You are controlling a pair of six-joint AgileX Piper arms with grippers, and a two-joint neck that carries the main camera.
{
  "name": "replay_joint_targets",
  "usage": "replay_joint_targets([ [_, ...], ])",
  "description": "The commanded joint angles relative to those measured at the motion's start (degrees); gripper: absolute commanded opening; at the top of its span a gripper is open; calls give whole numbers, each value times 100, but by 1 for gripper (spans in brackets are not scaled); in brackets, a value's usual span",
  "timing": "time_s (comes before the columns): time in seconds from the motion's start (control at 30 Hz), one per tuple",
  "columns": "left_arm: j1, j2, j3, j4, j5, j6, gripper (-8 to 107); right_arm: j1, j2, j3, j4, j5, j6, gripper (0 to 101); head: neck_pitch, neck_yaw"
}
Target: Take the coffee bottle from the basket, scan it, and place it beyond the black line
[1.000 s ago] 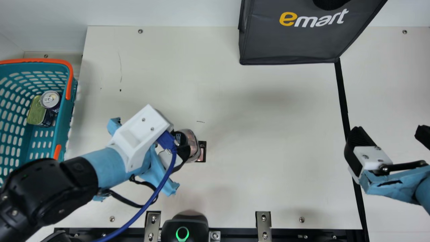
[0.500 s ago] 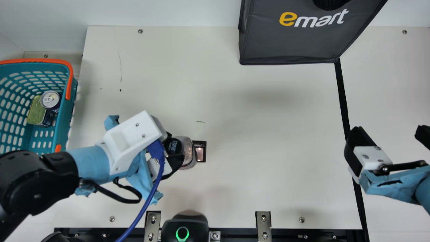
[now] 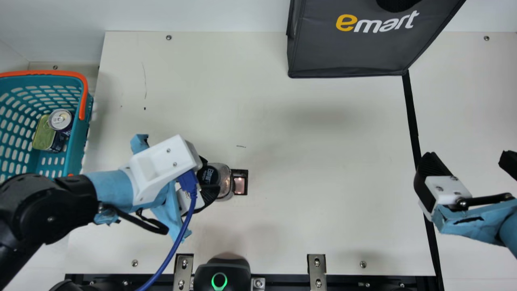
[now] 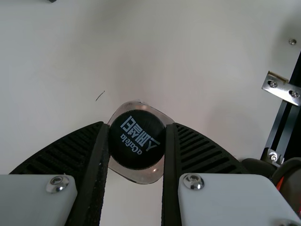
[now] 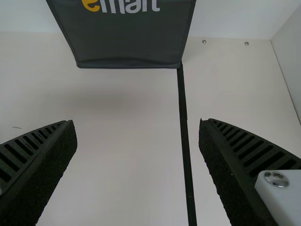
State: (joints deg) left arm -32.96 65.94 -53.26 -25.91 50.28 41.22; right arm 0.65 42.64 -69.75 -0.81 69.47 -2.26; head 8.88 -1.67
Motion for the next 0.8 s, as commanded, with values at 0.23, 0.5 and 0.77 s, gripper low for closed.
replay_joint_targets([
  [0.23, -130, 224, 125, -38, -325, 117, 10, 0, 0, 0, 0, 0, 0, 91, -96, 9],
  [0.5, -179, 395, 139, -57, -498, 176, 10, 0, 0, 0, 0, 0, 0, 91, -96, 9],
  [0.77, -104, 406, -175, -69, -282, 156, 10, 0, 0, 0, 0, 0, 0, 91, -96, 9],
])
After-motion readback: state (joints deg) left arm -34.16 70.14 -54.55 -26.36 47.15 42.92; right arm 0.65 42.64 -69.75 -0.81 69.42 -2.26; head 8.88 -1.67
